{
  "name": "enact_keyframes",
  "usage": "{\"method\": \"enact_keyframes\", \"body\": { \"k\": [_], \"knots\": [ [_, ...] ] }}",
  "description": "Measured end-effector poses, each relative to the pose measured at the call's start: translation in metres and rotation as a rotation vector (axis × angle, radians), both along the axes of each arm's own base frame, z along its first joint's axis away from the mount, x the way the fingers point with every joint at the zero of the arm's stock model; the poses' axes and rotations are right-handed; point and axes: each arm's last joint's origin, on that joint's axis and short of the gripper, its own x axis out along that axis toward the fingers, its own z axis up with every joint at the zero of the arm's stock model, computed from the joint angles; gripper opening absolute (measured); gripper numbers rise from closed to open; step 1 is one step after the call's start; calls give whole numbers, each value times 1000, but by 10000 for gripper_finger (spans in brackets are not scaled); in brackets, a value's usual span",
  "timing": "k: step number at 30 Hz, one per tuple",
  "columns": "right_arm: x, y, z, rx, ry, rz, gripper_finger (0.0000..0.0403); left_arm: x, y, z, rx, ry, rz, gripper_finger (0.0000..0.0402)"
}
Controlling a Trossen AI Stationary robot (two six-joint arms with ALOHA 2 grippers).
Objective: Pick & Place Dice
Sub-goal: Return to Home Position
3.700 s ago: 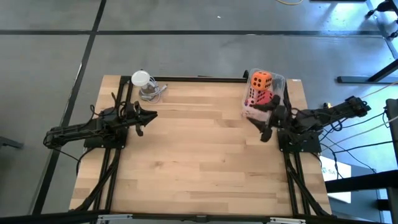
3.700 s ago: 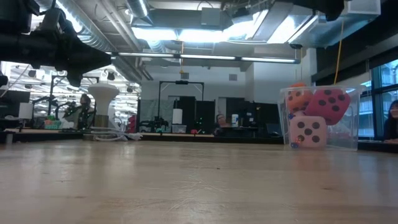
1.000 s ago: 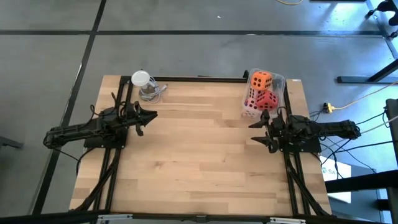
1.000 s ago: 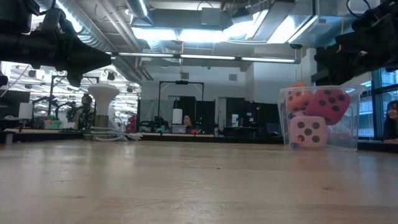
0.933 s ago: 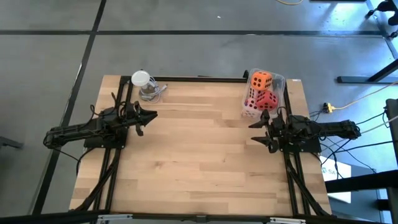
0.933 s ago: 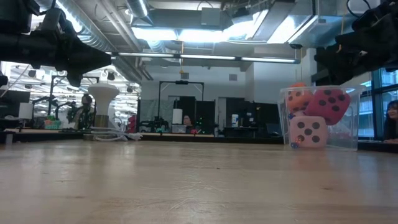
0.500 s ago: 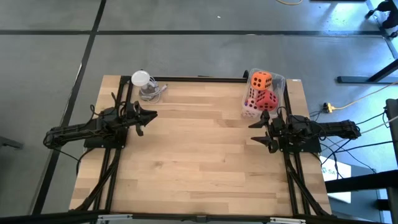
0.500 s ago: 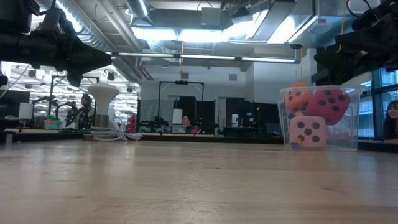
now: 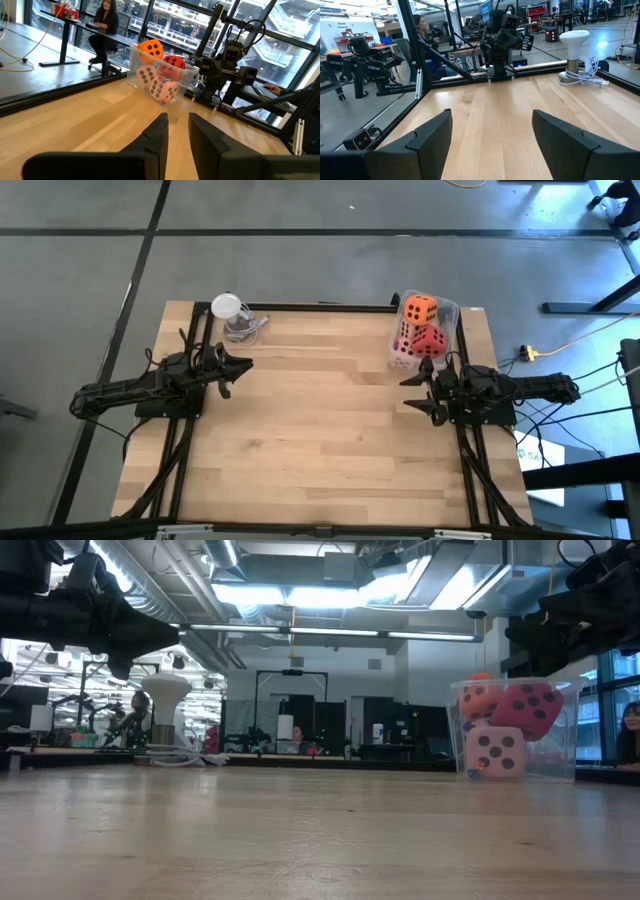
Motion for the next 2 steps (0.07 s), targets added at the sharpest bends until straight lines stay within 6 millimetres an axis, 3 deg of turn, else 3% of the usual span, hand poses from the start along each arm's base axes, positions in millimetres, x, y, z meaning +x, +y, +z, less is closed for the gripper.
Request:
{"method": "enact_keyframes", "body": {
  "k": [2],
  "knots": [
    [0,0,0,0,0,0,272,0,0,0,0,0,0,72]
  ]
}}
